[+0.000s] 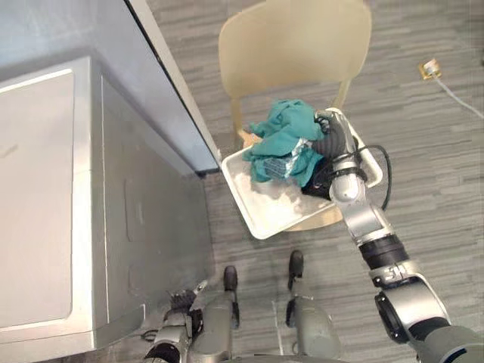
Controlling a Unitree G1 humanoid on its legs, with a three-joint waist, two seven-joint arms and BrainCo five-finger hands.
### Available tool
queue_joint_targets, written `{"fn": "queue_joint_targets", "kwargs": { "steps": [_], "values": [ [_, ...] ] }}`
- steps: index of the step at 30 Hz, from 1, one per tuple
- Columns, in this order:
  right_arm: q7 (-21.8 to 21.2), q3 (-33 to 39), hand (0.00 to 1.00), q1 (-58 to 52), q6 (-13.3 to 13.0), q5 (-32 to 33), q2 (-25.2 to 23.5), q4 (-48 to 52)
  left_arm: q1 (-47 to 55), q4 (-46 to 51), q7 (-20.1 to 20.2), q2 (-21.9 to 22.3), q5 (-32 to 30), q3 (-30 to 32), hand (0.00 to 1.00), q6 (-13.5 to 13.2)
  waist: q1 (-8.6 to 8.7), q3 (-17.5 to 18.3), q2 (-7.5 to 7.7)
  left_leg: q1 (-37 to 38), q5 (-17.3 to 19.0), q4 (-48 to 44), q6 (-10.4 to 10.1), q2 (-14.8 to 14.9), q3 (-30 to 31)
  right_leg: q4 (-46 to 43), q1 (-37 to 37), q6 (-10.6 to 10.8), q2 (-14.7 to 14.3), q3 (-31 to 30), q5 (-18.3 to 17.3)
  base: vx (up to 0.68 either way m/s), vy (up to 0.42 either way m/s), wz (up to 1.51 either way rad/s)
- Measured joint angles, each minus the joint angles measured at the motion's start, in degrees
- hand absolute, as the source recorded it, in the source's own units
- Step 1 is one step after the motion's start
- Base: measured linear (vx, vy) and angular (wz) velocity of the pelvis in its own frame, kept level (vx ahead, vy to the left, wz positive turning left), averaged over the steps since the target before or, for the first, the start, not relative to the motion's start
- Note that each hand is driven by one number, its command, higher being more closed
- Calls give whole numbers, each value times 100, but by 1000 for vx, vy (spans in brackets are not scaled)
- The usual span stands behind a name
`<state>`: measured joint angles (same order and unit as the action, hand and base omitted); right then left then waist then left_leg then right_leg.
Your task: Pick up the laundry basket with both hands and put the clothes into the washing machine.
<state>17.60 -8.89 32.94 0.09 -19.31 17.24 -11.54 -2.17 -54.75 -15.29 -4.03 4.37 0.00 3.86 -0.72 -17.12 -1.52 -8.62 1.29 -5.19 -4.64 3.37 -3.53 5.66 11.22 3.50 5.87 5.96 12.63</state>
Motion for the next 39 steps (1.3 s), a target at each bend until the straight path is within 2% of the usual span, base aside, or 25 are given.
{"fn": "queue_joint_targets", "kwargs": {
  "steps": [4, 7, 9, 11, 19, 25, 30, 33, 39],
  "values": [
    [-4, 152, 100, -374, -201, 347, -127, 587, 271, 478, 21, 113, -114, -227, 0, -168, -6, 493, 52, 294, 22, 195, -32, 64, -102, 0, -158, -50, 0, -89, -93, 39, 2, -11],
    [-19, 390, 100, -522, -377, 548, -119, 1069, 277, 1022, 27, 116, -125, -437, 0, -200, 31, 691, 161, 427, 19, 288, -33, 66, -140, -1, -221, -42, -5, -123, -109, 36, 0, -8],
    [-18, 490, 100, -549, -424, 591, -120, 1124, 329, 1431, 33, 122, -125, -581, 0, -210, 66, 709, 175, 532, 19, 317, -32, 64, -140, -2, -320, -11, -2, -122, -124, 34, 4, -1],
    [-23, 498, 100, -602, -425, 646, -122, 1124, 369, 1878, 55, 122, -120, -740, 0, -314, 130, 886, 177, 571, 23, 323, -23, 62, -138, -1, -357, 30, 0, -125, -136, 45, 8, 1],
    [-36, 635, 100, -699, -425, 647, -121, 1132, 348, 2943, 152, 99, -32, -963, 0, -442, 155, 1050, 179, 756, 61, 326, 21, 71, -198, -2, -515, 14, -58, -192, -126, 16, -1, -4],
    [-30, 748, 100, -700, -476, 777, -124, 1627, 370, 3960, 126, 94, 231, -960, 0, -516, 150, 1148, 189, 825, 80, 330, 31, 71, -316, -1, -518, 51, -68, -283, -172, -14, -3, -10],
    [-28, 822, 100, -704, -652, 828, -276, 2139, 343, 5114, 2, 96, 411, -952, 0, -750, 157, 1220, 183, 928, 114, 329, 17, 76, -389, 0, -583, 46, -86, -323, -182, -5, -3, -7],
    [-21, 819, 100, -706, -843, 857, -375, 2232, 337, 5617, -121, 95, 616, -956, 0, -918, 156, 1409, 171, 946, 145, 325, 19, 78, -447, 0, -574, 56, -98, -371, -192, 4, -1, -8],
    [1, 691, 100, -706, -930, 962, -462, 2425, 88, 6207, -239, 32, 929, -1069, 0, -1146, 158, 1524, 166, 990, 173, 320, 22, 77, -535, 1, -575, 60, -96, -453, -195, -4, -1, -7]
  ]
}}
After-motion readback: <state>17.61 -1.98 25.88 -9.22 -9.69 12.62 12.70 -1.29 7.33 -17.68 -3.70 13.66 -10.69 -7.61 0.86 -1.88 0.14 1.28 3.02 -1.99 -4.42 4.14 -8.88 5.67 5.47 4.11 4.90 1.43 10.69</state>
